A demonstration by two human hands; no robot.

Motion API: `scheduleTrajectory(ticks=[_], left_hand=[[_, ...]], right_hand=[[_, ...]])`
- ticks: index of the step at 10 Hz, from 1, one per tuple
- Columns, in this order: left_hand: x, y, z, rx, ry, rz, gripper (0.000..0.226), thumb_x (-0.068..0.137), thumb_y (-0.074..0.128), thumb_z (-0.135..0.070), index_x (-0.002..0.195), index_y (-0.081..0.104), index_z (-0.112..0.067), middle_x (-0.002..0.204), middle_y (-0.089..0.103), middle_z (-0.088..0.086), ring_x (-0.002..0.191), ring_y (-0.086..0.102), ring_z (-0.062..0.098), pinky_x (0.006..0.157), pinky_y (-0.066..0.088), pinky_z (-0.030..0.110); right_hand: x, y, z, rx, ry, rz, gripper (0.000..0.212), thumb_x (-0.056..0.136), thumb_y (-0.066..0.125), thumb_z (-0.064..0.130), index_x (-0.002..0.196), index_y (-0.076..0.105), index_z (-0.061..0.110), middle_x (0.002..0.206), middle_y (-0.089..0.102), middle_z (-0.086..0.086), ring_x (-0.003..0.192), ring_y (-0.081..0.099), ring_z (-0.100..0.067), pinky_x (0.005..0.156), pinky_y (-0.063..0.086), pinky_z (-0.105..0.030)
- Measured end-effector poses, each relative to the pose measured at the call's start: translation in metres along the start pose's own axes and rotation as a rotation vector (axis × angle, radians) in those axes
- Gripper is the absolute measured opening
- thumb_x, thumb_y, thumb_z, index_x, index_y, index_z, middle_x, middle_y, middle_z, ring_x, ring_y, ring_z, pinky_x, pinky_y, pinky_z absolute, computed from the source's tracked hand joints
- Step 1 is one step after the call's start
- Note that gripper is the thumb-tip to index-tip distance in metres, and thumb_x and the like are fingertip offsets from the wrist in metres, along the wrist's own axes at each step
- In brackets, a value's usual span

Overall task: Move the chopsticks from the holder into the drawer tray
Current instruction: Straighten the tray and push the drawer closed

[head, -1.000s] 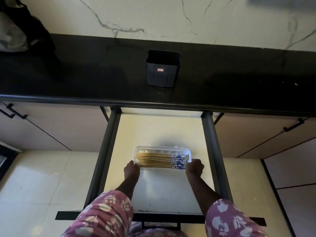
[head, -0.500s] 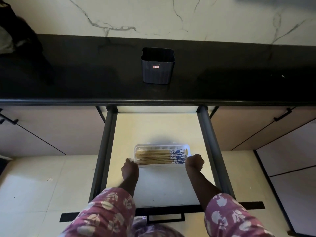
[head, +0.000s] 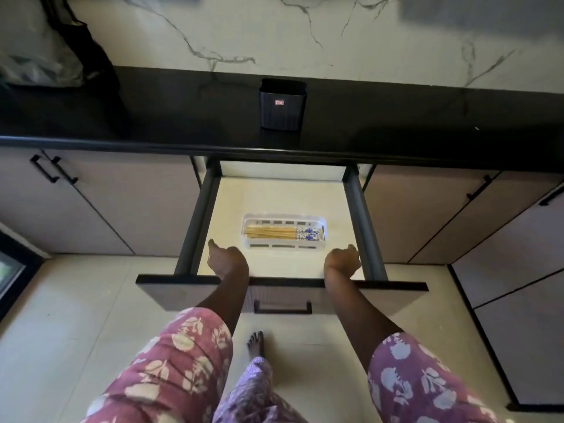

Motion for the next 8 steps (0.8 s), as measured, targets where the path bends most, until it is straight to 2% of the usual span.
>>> scheduleTrajectory(ticks=[1, 2, 3, 4, 5, 6, 7, 8], left_hand=[[-0.019, -0.021, 0.016, 0.165, 0.035, -0.028, 0.069, 0.095, 0.044, -0.001, 0.152, 0.006, -0.003, 0.160, 0.007, 0.016, 0.149, 0.007, 0.032, 0.121, 0.011, 0.040], [-0.033, -0.034, 0.032, 0.133, -0.114, -0.040, 0.079, 0.094, 0.048, -0.004, 0.150, -0.006, 0.002, 0.159, -0.008, 0.021, 0.148, -0.003, 0.036, 0.120, 0.004, 0.040], [-0.034, -0.022, 0.046, 0.090, -0.127, 0.118, 0.075, 0.096, 0.044, -0.012, 0.148, -0.006, 0.008, 0.158, -0.003, 0.025, 0.147, 0.002, 0.039, 0.120, 0.006, 0.045], [-0.029, -0.017, 0.049, 0.095, -0.076, 0.123, 0.073, 0.096, 0.043, -0.013, 0.148, -0.003, 0.011, 0.157, 0.000, 0.027, 0.147, 0.004, 0.040, 0.120, 0.007, 0.046], [-0.023, -0.011, 0.047, 0.119, -0.104, 0.109, 0.071, 0.095, 0.046, -0.012, 0.148, 0.004, 0.011, 0.156, 0.006, 0.029, 0.146, 0.011, 0.041, 0.120, 0.013, 0.047], [-0.006, 0.007, 0.031, 0.451, -0.003, 0.183, 0.052, 0.088, 0.059, -0.004, 0.136, 0.041, 0.007, 0.142, 0.037, 0.037, 0.132, 0.038, 0.050, 0.109, 0.037, 0.048], [0.010, 0.013, 0.023, 0.321, -0.060, 0.071, 0.061, 0.091, 0.055, -0.005, 0.144, 0.028, 0.008, 0.150, 0.023, 0.035, 0.139, 0.027, 0.048, 0.114, 0.034, 0.042], [0.030, 0.031, 0.006, -0.007, -0.194, 0.063, 0.078, 0.094, 0.048, -0.013, 0.149, -0.003, 0.006, 0.156, 0.013, 0.027, 0.144, 0.024, 0.037, 0.116, 0.029, 0.040]], right_hand=[[-0.023, -0.018, -0.016, -0.049, 0.000, -0.057, 0.059, 0.092, 0.045, -0.002, 0.146, 0.022, -0.007, 0.157, 0.010, -0.025, 0.145, 0.016, -0.039, 0.117, 0.023, -0.044], [-0.045, -0.031, -0.035, -0.006, 0.157, -0.018, 0.070, 0.096, 0.044, 0.003, 0.148, -0.001, -0.008, 0.157, -0.005, -0.026, 0.147, 0.001, -0.038, 0.121, 0.012, -0.040], [-0.041, -0.021, -0.049, 0.068, 0.157, 0.124, 0.065, 0.100, 0.038, 0.011, 0.147, -0.003, -0.008, 0.158, -0.004, -0.025, 0.147, -0.001, -0.037, 0.121, 0.006, -0.039], [-0.019, -0.016, -0.053, -0.013, 0.131, 0.037, 0.066, 0.101, 0.038, 0.015, 0.142, -0.001, -0.020, 0.155, -0.001, -0.032, 0.145, 0.001, -0.044, 0.122, 0.007, -0.041], [-0.014, -0.004, -0.044, -0.358, 0.128, 0.030, 0.062, 0.102, 0.033, 0.017, 0.142, 0.003, -0.019, 0.155, 0.003, -0.031, 0.145, 0.006, -0.043, 0.121, 0.007, -0.042], [-0.001, 0.005, -0.033, -0.377, 0.110, 0.046, 0.061, 0.102, 0.031, 0.020, 0.143, 0.005, -0.018, 0.155, 0.004, -0.031, 0.145, 0.007, -0.044, 0.120, 0.007, -0.043], [0.013, 0.016, -0.018, -0.364, 0.067, 0.045, 0.066, 0.102, 0.033, 0.025, 0.143, 0.004, -0.019, 0.155, 0.002, -0.031, 0.145, 0.005, -0.045, 0.121, 0.008, -0.042], [0.030, 0.035, -0.003, -0.191, 0.051, 0.060, 0.076, 0.099, 0.045, 0.019, 0.142, -0.004, -0.019, 0.155, -0.004, -0.032, 0.146, 0.003, -0.043, 0.121, 0.014, -0.041]])
Point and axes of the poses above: each hand's wrist, its own x-axis towards the middle knuckle, its own y-axis out of the palm, z = x × y, the point moved 6 cm from there along x, towards the middle knuckle
